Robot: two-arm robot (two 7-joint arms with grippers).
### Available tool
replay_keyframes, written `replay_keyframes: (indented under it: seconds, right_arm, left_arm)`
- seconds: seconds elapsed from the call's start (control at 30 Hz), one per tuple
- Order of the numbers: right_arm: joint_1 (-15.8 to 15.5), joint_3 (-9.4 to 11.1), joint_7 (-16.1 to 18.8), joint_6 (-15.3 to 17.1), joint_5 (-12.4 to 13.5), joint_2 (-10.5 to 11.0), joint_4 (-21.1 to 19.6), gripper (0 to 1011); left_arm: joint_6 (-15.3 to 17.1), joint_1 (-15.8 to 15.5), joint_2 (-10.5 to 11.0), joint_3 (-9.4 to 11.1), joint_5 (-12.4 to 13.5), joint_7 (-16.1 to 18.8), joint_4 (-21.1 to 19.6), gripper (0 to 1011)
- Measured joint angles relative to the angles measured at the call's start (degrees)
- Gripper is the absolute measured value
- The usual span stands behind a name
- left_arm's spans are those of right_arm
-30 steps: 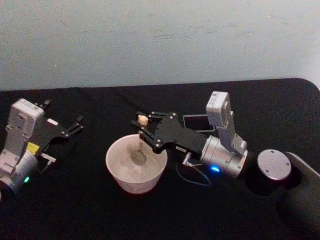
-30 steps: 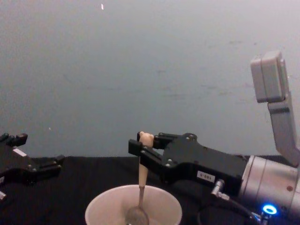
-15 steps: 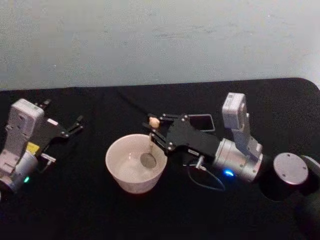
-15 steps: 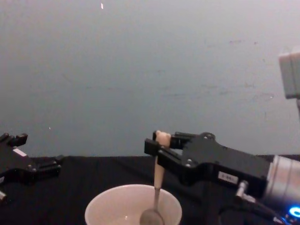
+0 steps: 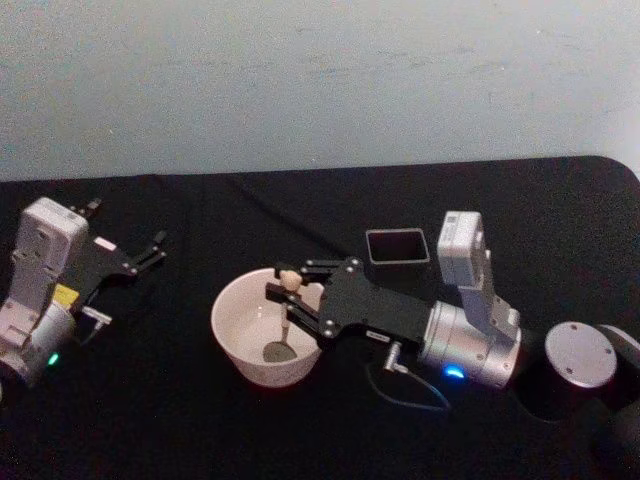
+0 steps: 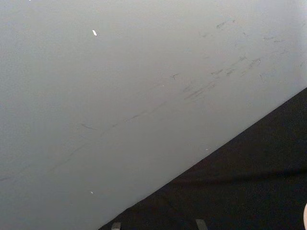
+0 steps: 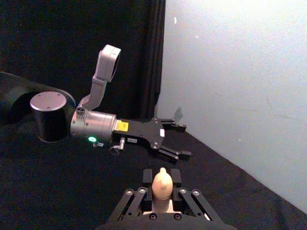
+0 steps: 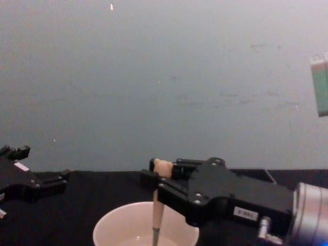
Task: Pick up the stirring spoon with one hand, stir inside the cup, then place it back in its original position.
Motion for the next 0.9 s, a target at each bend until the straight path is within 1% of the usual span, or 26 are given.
replay_keyframes:
  seconds: [0.23,0.33,0.5,0.7,0.9]
  right_arm:
    - [1.6,-0.7,-1.1,-0.4,-0.3,-2.1,2.2,213]
    - [3.0,-0.9,-2.1,-1.0,-1.0,-3.8,4.7,213]
    - [4.6,-0.8,-3.5,-1.8,-2.2,-5.3,7.7,213]
    - [5.7,0.1,-4.6,-2.3,-3.0,-6.1,9.8,213]
    - [5.6,0.9,-4.7,-2.3,-3.2,-5.9,9.7,213]
  left_arm:
    - [0.0,0.0,0.0,0.0,0.0,0.0,0.0,1001]
    - [0.0,0.0,0.0,0.0,0.0,0.0,0.0,1001]
    - [0.0,0.0,0.0,0.0,0.0,0.0,0.0,1001]
    - [0.0,0.0,0.0,0.0,0.0,0.0,0.0,1001]
    - [0.0,0.0,0.0,0.0,0.0,0.0,0.0,1001]
